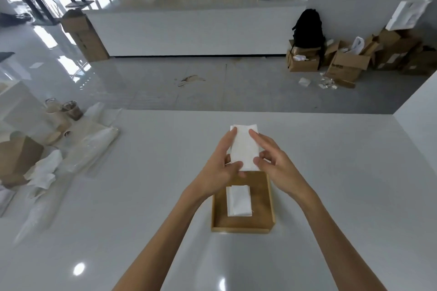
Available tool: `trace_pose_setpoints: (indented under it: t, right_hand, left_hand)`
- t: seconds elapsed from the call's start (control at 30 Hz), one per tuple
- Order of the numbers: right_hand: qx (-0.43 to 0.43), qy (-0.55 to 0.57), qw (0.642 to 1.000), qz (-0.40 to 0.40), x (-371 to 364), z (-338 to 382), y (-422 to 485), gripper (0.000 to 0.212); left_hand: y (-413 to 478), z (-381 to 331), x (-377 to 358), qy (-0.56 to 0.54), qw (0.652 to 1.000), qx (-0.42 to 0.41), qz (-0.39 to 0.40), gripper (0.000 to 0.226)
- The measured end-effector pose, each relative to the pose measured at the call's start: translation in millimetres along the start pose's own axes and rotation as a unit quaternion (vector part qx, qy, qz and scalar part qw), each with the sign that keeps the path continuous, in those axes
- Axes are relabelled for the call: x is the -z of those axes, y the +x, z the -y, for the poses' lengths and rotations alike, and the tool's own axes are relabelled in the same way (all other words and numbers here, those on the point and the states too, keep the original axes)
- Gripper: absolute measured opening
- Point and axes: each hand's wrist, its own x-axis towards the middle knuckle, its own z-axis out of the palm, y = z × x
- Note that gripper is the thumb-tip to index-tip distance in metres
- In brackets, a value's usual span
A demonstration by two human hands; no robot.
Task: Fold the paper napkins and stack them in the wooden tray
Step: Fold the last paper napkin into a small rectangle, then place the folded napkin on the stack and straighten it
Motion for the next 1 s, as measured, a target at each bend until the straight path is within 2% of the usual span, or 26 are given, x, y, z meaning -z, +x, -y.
trace_pose_setpoints:
  t: [0.13, 0.33, 0.53, 0.6, 0.7, 0.83, 1.0]
  right_hand:
    - [-0.048, -0.070, 0.996, 0.022, -29.6, -67.7, -1.1, 0.067]
    - [-0.152, -0.094, 0.982, 0.063, -73.2, -161.2, -7.1, 0.067]
    - [-0.205, -0.154, 0.963, 0.087, -96.9, -228.1, -0.2, 0.067]
    - [-0.192, -0.162, 0.965, 0.072, -102.4, -238.5, 4.2, 0.062]
    - [-0.182, -0.168, 0.969, 0.029, -106.9, -251.6, 7.8, 0.052]
    - [-0.199, -0.265, 0.943, 0.019, -115.4, -255.4, 0.3, 0.062]
    - [-0.198, -0.262, 0.944, -0.040, -118.9, -245.6, -9.5, 0.063]
  left_hand:
    - [10.2, 70.2, -12.0, 0.062, 0.995, 0.068, 0.028, 0.086]
    - [12.7, 184.0, -39.8, 0.074, 0.975, 0.201, 0.053, 0.095]
    - [30.8, 240.5, -55.4, 0.183, 0.957, 0.196, 0.108, 0.086]
    - [35.6, 249.4, -59.6, 0.187, 0.954, 0.213, 0.098, 0.077]
    - [40.9, 260.2, -65.1, 0.216, 0.953, 0.193, 0.086, 0.085]
    - [41.5, 260.9, -71.1, 0.241, 0.944, 0.218, 0.061, 0.083]
    - [37.2, 261.0, -74.9, 0.255, 0.947, 0.195, 0.003, 0.077]
